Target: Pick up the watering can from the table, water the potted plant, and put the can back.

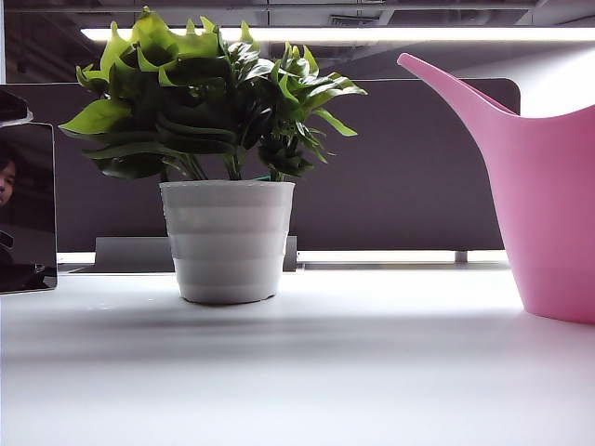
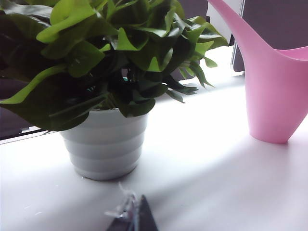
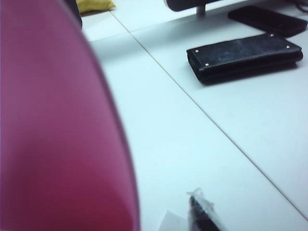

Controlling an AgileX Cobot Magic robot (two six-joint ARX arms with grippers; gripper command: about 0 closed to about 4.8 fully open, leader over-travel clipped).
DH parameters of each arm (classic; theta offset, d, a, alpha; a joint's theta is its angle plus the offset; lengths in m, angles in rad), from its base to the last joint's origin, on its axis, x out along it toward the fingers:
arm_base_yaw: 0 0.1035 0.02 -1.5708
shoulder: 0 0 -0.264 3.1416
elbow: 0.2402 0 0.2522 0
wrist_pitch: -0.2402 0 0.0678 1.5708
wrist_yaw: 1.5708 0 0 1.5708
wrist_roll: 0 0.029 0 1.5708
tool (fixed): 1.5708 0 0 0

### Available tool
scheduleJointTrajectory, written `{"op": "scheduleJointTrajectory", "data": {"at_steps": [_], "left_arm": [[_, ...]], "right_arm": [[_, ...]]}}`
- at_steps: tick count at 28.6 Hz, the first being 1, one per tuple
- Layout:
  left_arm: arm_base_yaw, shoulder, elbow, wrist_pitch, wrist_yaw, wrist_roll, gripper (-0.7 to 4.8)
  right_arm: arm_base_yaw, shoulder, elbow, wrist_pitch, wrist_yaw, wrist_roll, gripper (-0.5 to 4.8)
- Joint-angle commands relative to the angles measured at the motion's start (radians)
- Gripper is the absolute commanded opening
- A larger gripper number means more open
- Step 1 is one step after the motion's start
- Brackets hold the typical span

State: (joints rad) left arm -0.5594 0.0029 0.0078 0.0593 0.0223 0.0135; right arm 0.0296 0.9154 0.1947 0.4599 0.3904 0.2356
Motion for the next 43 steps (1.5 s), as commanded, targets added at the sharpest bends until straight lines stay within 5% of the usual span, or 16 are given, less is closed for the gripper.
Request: {"op": "scheduleJointTrajectory", "data": {"at_steps": [1,6,11,24,43], "left_arm": [[0.000,0.001,0.001,0.008,0.000,0.005,-0.05],[0.000,0.001,0.001,0.008,0.000,0.005,-0.05],[0.000,0.001,0.001,0.008,0.000,0.005,-0.05],[0.000,0.001,0.001,0.008,0.000,0.005,-0.05],[0.001,0.001,0.001,0.008,0.000,0.005,-0.05]], "right_arm": [[-0.003,-0.003,0.004,0.027,0.004,-0.008,2.91],[-0.003,-0.002,0.003,0.037,0.004,-0.029,2.90],[-0.003,-0.002,0.004,0.049,0.004,-0.031,2.31],[-0.016,-0.003,0.004,0.091,0.004,-0.037,-0.08],[-0.015,-0.045,0.187,-0.013,-0.051,-0.192,-0.07]]}}
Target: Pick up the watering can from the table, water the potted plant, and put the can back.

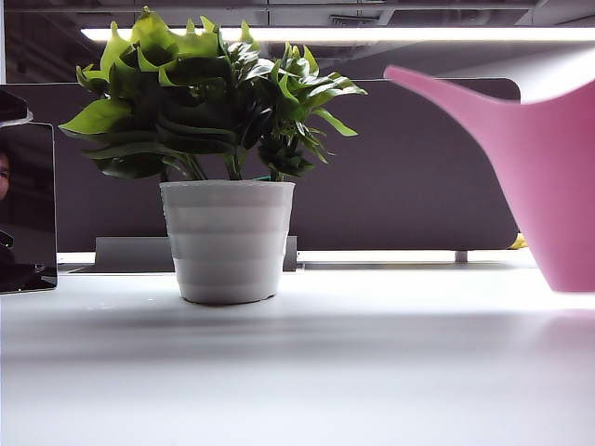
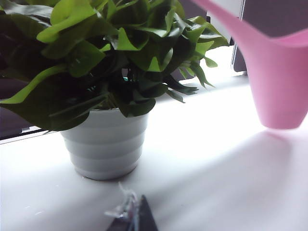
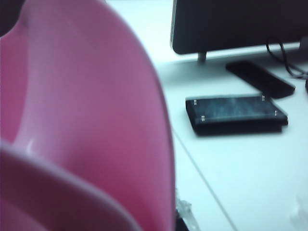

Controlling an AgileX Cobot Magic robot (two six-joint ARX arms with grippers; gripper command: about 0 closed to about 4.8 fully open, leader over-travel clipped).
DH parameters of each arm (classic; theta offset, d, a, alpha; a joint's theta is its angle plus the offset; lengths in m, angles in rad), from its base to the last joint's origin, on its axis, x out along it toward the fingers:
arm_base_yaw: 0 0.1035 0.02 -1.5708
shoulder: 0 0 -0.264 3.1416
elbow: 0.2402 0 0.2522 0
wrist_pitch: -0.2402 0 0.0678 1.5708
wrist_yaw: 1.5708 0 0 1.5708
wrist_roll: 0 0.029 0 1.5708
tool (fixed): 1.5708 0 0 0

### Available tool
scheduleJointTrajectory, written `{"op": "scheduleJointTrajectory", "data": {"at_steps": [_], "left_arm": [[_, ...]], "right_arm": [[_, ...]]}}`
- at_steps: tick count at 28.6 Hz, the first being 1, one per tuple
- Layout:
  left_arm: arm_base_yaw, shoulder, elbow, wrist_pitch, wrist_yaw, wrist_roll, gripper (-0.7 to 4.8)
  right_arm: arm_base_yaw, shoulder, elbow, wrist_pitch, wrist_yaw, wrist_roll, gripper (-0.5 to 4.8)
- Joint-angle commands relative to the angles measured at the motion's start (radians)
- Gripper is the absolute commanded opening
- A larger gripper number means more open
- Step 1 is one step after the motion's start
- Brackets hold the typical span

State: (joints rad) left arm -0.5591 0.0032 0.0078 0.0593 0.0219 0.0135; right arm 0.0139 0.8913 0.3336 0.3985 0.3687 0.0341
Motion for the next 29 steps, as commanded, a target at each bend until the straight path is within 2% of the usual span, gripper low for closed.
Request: {"op": "scheduleJointTrajectory", "data": {"at_steps": [1,10,17,29], "left_arm": [[0.000,0.001,0.001,0.008,0.000,0.005,-0.05],[0.031,0.001,0.001,0.008,0.000,0.005,-0.05],[0.038,0.001,0.001,0.008,0.001,0.005,-0.05],[0.217,0.001,0.006,0.005,-0.003,0.005,-0.05]], "right_arm": [[0.000,-0.027,0.060,0.035,-0.039,0.008,-0.07],[0.001,-0.113,0.185,-0.182,-0.089,-0.081,-0.07],[0.001,-0.203,0.229,-0.277,-0.111,-0.128,-0.07],[0.002,-0.269,0.317,-0.443,-0.188,-0.170,-0.07]]}}
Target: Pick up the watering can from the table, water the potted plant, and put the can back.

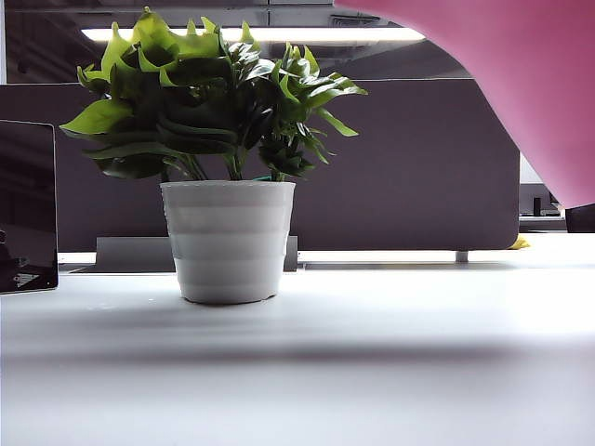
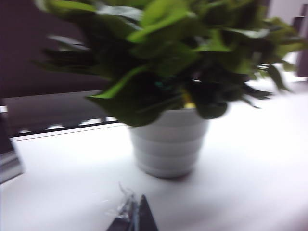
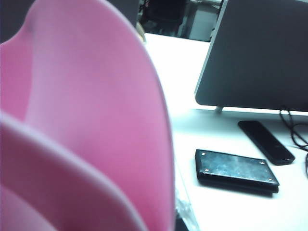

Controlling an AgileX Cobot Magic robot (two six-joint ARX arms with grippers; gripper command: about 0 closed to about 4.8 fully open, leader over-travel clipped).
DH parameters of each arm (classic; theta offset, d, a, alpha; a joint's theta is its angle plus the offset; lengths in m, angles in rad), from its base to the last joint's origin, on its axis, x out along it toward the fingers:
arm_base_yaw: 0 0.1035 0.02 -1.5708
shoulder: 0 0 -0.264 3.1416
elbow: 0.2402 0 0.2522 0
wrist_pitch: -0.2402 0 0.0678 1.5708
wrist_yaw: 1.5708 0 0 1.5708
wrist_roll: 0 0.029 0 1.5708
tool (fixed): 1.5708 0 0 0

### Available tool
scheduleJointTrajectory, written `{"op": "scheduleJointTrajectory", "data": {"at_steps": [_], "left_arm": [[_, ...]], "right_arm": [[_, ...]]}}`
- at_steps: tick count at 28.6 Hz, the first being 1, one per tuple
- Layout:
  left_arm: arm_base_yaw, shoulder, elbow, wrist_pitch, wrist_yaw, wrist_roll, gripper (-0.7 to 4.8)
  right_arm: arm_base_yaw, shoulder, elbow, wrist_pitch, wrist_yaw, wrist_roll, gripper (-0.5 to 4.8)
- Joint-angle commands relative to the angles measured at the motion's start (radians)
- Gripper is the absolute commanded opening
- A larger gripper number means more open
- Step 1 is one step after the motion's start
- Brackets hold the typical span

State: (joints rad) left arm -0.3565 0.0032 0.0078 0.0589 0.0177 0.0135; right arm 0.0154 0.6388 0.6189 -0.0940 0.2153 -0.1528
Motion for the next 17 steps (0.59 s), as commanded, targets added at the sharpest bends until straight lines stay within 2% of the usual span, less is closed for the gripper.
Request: {"op": "scheduleJointTrajectory", "data": {"at_steps": [1,17], "left_arm": [[0.017,0.001,0.010,0.002,0.002,0.005,-0.05],[0.015,0.001,0.164,-0.064,0.005,0.005,-0.05]], "right_arm": [[0.000,-0.015,0.037,0.043,-0.040,0.018,-0.07],[0.000,-0.016,0.161,-0.100,-0.064,-0.077,-0.07]]}}
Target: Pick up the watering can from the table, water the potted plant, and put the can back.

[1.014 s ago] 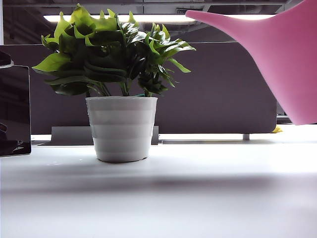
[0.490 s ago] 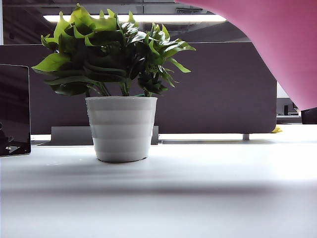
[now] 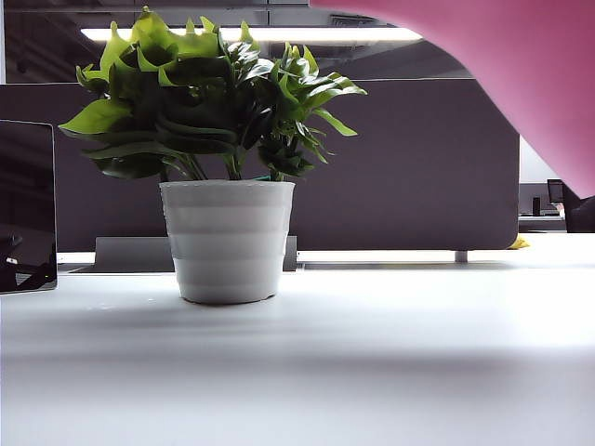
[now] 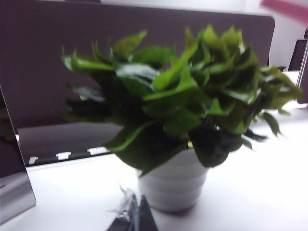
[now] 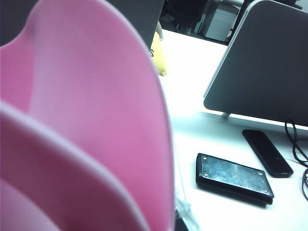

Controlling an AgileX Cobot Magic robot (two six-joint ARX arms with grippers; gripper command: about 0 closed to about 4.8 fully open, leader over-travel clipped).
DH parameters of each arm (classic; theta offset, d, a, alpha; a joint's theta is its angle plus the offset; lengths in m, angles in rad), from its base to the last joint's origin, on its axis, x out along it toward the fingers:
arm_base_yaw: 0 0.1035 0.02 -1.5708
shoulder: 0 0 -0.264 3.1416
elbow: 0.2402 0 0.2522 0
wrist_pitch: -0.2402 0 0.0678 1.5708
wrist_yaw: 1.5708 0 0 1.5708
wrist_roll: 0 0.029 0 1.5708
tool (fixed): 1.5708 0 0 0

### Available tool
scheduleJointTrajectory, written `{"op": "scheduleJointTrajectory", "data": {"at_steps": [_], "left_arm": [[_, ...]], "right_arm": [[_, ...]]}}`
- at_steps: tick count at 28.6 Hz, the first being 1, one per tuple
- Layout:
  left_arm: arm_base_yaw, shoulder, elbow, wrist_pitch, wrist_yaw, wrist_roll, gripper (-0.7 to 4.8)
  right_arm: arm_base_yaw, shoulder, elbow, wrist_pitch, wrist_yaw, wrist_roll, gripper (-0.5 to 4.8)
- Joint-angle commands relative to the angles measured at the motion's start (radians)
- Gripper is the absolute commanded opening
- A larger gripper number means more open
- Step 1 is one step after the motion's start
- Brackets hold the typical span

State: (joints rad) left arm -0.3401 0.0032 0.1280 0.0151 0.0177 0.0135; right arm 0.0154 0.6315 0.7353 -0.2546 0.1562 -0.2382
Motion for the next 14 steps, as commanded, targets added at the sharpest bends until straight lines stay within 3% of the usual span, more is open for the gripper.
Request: {"op": "scheduleJointTrajectory", "data": {"at_steps": [1,14], "left_arm": [[-0.002,0.001,0.060,-0.035,0.004,0.005,-0.05],[-0.002,0.001,0.211,-0.076,0.004,0.005,-0.05]], "right_arm": [[0.000,-0.008,0.058,0.049,-0.005,-0.003,-0.07],[0.000,-0.007,0.190,-0.052,-0.003,-0.109,-0.07]]}}
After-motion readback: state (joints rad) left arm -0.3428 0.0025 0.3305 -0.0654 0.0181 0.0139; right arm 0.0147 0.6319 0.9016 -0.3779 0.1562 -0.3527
